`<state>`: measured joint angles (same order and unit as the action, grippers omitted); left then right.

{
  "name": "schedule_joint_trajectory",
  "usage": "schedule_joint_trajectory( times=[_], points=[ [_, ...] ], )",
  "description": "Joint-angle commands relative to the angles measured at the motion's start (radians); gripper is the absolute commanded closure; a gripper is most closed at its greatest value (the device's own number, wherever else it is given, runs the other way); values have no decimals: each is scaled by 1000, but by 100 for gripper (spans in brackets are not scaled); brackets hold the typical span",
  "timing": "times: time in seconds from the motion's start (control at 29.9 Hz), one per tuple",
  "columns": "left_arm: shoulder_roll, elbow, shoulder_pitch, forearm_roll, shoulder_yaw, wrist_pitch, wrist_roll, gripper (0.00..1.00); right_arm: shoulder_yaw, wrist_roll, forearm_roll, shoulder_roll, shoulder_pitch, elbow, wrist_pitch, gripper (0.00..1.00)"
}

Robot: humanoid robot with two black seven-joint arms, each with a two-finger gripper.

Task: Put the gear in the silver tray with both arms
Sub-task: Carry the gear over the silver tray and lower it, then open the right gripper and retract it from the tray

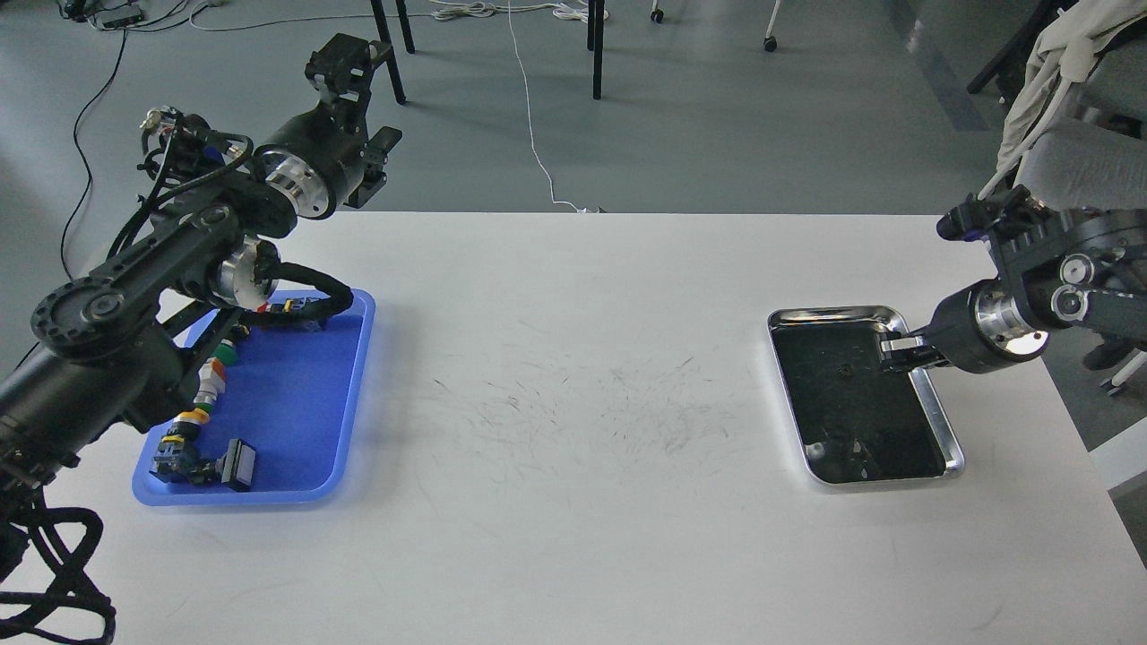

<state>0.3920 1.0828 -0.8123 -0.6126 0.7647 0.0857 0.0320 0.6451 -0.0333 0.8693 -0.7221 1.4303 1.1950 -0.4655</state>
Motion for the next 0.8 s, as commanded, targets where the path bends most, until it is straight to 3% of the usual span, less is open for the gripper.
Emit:
schedule_joint_trajectory(
  times=[0.0,0.6,0.7,0.77],
  points=[
    [-15,-6,-2,-13,-4,0,0,2,-35,-3,17,0,-70,-8,38,98],
    [-16,-21,-11,-13,-4,0,2,2,-39,-11,13,104,-102,-48,85,97],
    [-16,-21,-11,-13,-4,0,2,2,-39,-11,11,108,-102,-46,85,94],
    [-16,-21,-11,-13,-5,0,2,2,-39,-11,10,108,-102,-46,84,83]
  ],
)
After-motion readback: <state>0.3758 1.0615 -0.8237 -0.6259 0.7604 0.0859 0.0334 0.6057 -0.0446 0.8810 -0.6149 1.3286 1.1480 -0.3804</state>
